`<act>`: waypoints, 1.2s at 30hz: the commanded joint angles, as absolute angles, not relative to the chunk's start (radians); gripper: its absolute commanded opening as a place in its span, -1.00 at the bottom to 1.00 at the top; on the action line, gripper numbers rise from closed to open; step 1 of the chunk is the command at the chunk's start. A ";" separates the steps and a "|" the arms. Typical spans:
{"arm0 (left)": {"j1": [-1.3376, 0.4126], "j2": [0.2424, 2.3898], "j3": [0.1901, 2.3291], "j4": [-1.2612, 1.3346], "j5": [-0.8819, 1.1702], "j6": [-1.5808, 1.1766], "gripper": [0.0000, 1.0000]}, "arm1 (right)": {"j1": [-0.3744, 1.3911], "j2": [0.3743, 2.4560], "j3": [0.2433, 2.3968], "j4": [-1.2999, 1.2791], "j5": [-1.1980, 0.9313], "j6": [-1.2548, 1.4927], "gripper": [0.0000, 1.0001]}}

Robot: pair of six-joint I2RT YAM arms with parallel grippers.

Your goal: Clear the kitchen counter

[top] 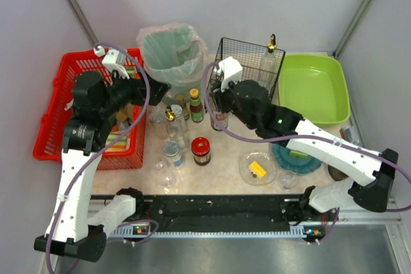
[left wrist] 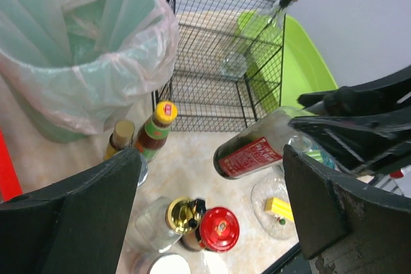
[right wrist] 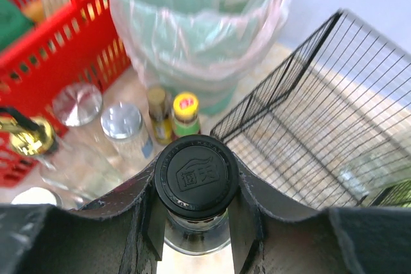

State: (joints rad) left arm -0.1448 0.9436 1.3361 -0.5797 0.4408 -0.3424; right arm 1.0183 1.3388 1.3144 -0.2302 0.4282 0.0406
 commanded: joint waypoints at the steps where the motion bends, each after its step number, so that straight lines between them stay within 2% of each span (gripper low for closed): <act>1: -0.146 0.973 1.405 -0.462 0.475 -0.393 0.89 | 1.020 1.261 1.491 -0.184 0.488 -0.028 -1.00; 7: -0.146 0.985 1.445 -0.454 0.485 -0.411 0.89 | 0.991 1.311 1.712 -0.255 0.519 -0.063 -1.00; 16: -0.146 0.976 1.439 -0.459 0.486 -0.407 0.89 | 0.829 1.457 1.934 -0.261 0.494 -0.077 -1.00; 24: -0.146 0.962 1.416 -0.459 0.489 -0.410 0.87 | 0.671 1.598 2.061 -0.204 0.423 -0.124 -1.00; 28: -0.146 0.960 1.419 -0.469 0.488 -0.402 0.87 | 0.634 1.686 2.095 -0.103 0.473 -0.149 -1.00; 36: -0.146 0.963 1.447 -0.543 0.485 -0.350 0.88 | 0.617 1.841 2.206 -0.061 0.573 -0.175 -1.00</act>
State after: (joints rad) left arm -0.1448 0.9775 1.4204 -0.5491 0.4782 -0.3771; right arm 0.6186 1.8370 2.1063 -0.2615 0.4858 -0.1371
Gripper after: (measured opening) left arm 0.939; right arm 0.360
